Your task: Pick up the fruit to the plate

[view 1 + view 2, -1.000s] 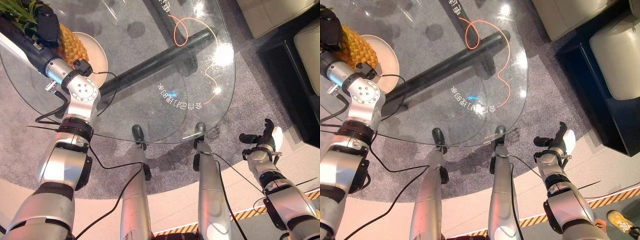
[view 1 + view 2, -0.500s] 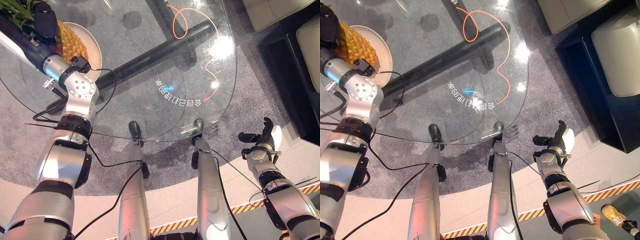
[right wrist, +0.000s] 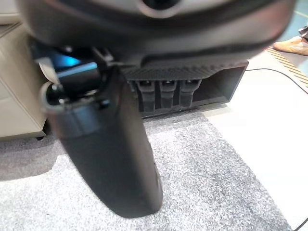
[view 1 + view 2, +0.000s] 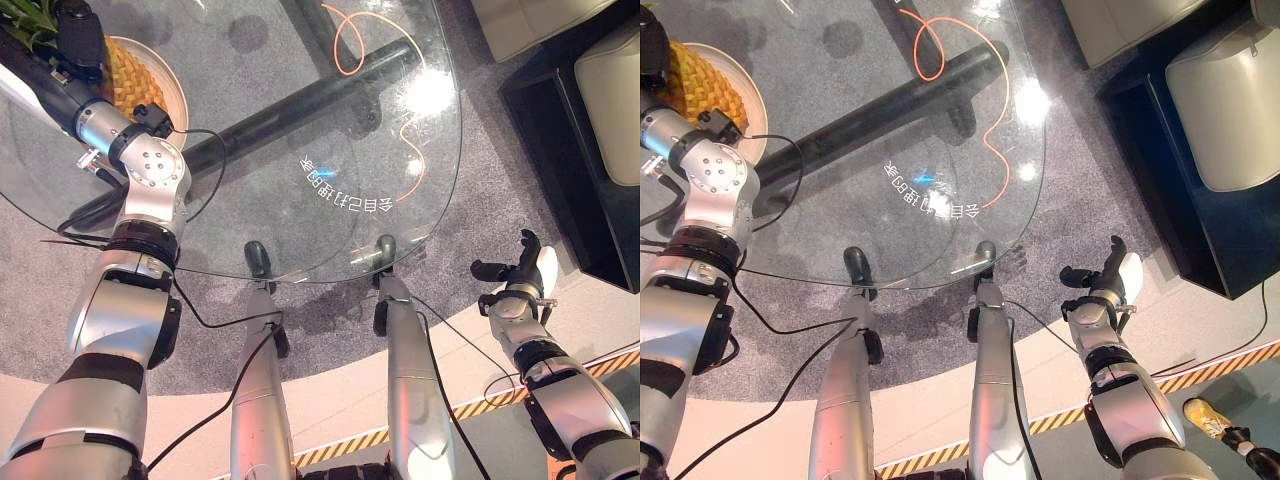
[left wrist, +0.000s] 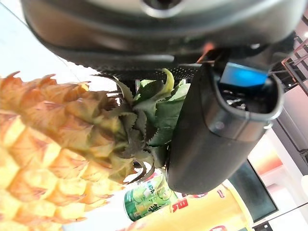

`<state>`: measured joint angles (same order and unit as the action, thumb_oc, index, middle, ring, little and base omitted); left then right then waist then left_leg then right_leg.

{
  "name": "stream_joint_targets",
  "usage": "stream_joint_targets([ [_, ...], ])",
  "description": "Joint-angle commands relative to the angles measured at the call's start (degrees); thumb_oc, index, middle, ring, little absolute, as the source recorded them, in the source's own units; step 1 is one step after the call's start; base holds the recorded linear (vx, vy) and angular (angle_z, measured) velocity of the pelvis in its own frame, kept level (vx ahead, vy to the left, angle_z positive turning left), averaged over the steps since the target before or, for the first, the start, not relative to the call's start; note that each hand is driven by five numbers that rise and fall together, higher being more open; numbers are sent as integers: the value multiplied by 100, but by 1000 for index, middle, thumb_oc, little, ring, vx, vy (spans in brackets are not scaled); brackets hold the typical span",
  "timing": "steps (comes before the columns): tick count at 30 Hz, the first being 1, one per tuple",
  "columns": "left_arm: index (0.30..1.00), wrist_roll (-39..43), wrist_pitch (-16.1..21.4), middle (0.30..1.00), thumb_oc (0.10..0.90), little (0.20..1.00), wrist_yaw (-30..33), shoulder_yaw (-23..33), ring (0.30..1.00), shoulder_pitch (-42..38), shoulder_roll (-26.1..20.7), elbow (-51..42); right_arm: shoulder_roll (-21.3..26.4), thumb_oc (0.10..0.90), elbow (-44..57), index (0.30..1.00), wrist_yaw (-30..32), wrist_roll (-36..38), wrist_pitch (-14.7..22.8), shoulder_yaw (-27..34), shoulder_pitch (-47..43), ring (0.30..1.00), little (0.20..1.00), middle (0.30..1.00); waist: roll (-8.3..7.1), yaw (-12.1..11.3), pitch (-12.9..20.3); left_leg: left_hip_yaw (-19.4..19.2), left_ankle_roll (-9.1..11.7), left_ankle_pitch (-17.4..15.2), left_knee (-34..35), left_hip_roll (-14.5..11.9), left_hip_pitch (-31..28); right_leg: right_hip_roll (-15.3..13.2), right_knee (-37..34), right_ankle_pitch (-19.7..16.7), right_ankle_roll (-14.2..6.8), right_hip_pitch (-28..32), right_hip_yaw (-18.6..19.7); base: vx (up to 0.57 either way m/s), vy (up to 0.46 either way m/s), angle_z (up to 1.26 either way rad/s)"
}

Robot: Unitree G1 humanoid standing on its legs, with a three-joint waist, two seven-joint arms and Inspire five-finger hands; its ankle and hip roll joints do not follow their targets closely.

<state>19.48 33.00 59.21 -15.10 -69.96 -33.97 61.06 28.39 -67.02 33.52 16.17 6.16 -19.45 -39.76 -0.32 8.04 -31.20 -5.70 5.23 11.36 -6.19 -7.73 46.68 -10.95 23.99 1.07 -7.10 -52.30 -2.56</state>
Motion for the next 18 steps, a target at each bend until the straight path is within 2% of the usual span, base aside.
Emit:
stream_joint_targets([
  [1, 300, -202, 566, 300, 100, 200, 185, -62, 300, -940, -755, 63, 173, 800, -137, 900, 361, -8, 47, -57, 192, 900, 900, 900, -202, -143, 141, 33, 47, -1090, -1237, 90, 225, 350, -329, -11, 159, 140, -185, 0, 0, 0],
  [5, 300, -205, 554, 300, 100, 200, 119, -93, 300, -921, -751, 37, 160, 800, -123, 900, 385, -4, 85, -56, 226, 900, 900, 900, -210, -154, 141, 41, 36, -1094, -1228, 100, 218, 349, -333, -26, 146, 142, -185, 0, 0, 0],
  [6, 321, -201, 543, 321, 125, 225, 88, -91, 321, -913, -747, 22, 154, 800, -115, 900, 397, 2, 104, -56, 232, 900, 900, 900, -216, -156, 141, 41, 38, -1094, -1225, 100, 222, 348, -338, -30, 141, 140, -190, 0, 0, 0],
  [7, 446, -213, 569, 446, 270, 370, 91, -89, 446, -897, -739, 32, 146, 800, -109, 900, 424, -12, 93, -69, 209, 900, 900, 900, -212, -159, 141, 49, 42, -1087, -1220, 102, 228, 351, -340, -33, 141, 134, -188, 0, 0, 0],
  [8, 469, -203, 582, 469, 298, 398, 93, -98, 469, -901, -734, 48, 146, 800, -108, 900, 434, -22, 80, -76, 188, 900, 900, 900, -206, -157, 141, 51, 43, -1083, -1215, 104, 229, 352, -344, -32, 144, 133, -185, 0, 0, 0],
  [13, 462, -164, 607, 462, 289, 389, 51, -131, 462, -902, -736, 12, 177, 800, -116, 900, 410, -43, 82, -56, 165, 900, 900, 900, -193, -171, 141, 58, 45, -1074, -1190, 111, 232, 339, -365, -39, 135, 136, -183, -2, 6, 0],
  [14, 498, -157, 615, 498, 331, 431, 49, -132, 498, -900, -735, 3, 176, 800, -118, 900, 408, -39, 86, -56, 168, 900, 900, 900, -193, -174, 141, 57, 44, -1073, -1184, 110, 229, 337, -370, -41, 132, 139, -187, 0, 0, 0],
  [18, 488, -175, 678, 488, 320, 420, -18, -120, 488, -849, -713, -51, 153, 800, -107, 900, 435, -42, 93, -55, 181, 900, 900, 900, -199, -195, 141, 72, 42, -1079, -1182, 124, 223, 332, -375, -49, 127, 147, -212, 0, 0, 0],
])
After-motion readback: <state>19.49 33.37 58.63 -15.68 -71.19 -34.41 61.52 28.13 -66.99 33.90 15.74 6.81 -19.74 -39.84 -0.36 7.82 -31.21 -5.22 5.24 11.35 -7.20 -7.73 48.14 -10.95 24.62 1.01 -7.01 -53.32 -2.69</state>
